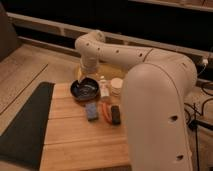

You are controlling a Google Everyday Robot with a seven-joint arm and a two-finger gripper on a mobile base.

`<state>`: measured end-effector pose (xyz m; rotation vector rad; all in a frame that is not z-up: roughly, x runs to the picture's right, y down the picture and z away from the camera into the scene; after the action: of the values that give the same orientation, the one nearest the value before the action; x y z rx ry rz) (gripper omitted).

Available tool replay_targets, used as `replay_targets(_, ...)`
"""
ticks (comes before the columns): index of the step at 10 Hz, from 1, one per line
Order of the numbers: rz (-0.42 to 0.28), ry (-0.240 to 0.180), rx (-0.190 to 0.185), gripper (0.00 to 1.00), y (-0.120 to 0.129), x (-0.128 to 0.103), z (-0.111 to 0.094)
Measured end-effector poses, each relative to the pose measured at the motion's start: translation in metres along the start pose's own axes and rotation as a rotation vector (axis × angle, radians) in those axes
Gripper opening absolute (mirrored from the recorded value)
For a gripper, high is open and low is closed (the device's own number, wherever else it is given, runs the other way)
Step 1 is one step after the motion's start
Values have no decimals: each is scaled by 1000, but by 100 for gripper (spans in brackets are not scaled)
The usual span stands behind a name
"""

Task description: Move the arm in a circular motion

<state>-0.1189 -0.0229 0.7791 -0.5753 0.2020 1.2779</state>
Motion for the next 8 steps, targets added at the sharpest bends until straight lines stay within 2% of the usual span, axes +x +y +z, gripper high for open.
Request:
replay_targets(2, 13, 18, -11, 65, 9, 32, 1)
replay_targets(4, 71, 34, -4, 65, -5, 59, 0)
replay_targets(5, 124, 43, 6, 65, -22, 72, -2)
replay_targets(6, 190, 46, 29, 65, -49, 81, -4)
replay_targets(7, 236, 47, 44, 65, -69, 87, -6)
replay_targets(8, 299, 42, 71, 65, -99, 90, -10)
